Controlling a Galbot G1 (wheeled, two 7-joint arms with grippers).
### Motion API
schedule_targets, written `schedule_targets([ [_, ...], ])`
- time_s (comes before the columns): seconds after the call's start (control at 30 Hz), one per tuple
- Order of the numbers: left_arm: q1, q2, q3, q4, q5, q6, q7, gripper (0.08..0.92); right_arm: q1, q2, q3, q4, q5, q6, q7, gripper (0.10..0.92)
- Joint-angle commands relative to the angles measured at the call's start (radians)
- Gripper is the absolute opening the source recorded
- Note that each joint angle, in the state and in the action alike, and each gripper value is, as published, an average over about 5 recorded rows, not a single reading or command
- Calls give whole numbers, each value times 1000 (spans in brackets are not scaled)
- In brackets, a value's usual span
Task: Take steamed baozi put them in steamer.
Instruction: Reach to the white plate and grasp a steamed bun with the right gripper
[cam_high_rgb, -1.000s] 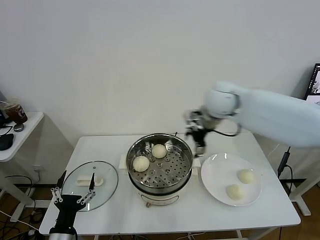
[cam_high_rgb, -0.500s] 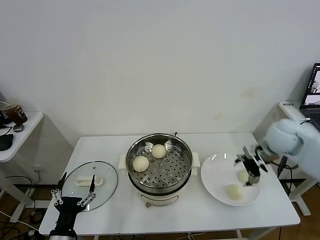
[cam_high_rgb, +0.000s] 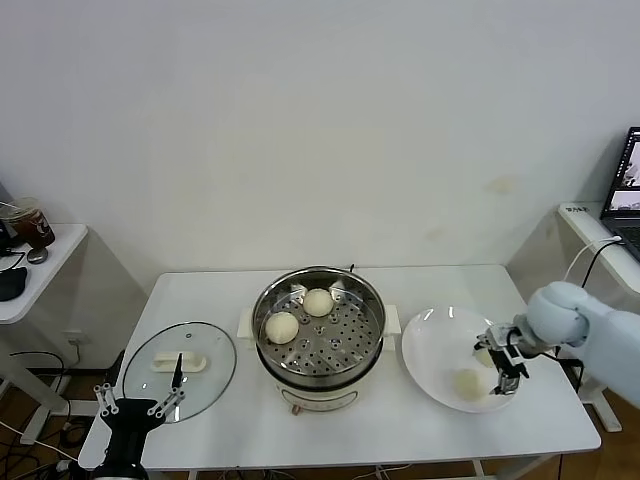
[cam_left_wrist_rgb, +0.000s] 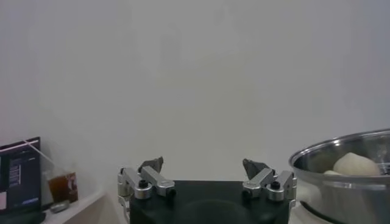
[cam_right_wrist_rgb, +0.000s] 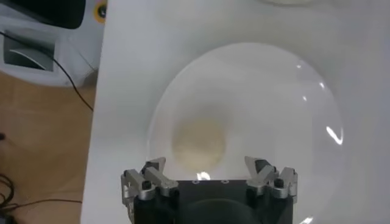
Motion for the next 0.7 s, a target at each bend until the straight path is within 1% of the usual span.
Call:
schedule_targets([
  [0.03, -5, -1, -1, 12, 0, 0, 0, 823, -79, 113, 37, -120, -53, 17, 32, 823],
  [0.2, -9, 0, 1, 18, -1, 0, -1, 823, -75, 127, 32, -125, -55, 8, 25, 821],
  [0.3, -10, 2, -1, 16, -2, 0, -1, 823, -71, 123, 27, -120, -52, 0, 13, 799],
  [0.43, -9, 3, -1, 13, -3, 0, -1, 823, -63, 117, 25, -112, -49, -8, 2, 720],
  [0.57, -6, 2, 0, 8, -3, 0, -1, 823, -43, 107, 17, -104, -45, -10, -12, 614],
  [0.7, -3, 3, -1, 1, -3, 0, 0, 823, -4, 91, 0, -92, -25, -8, -24, 531],
])
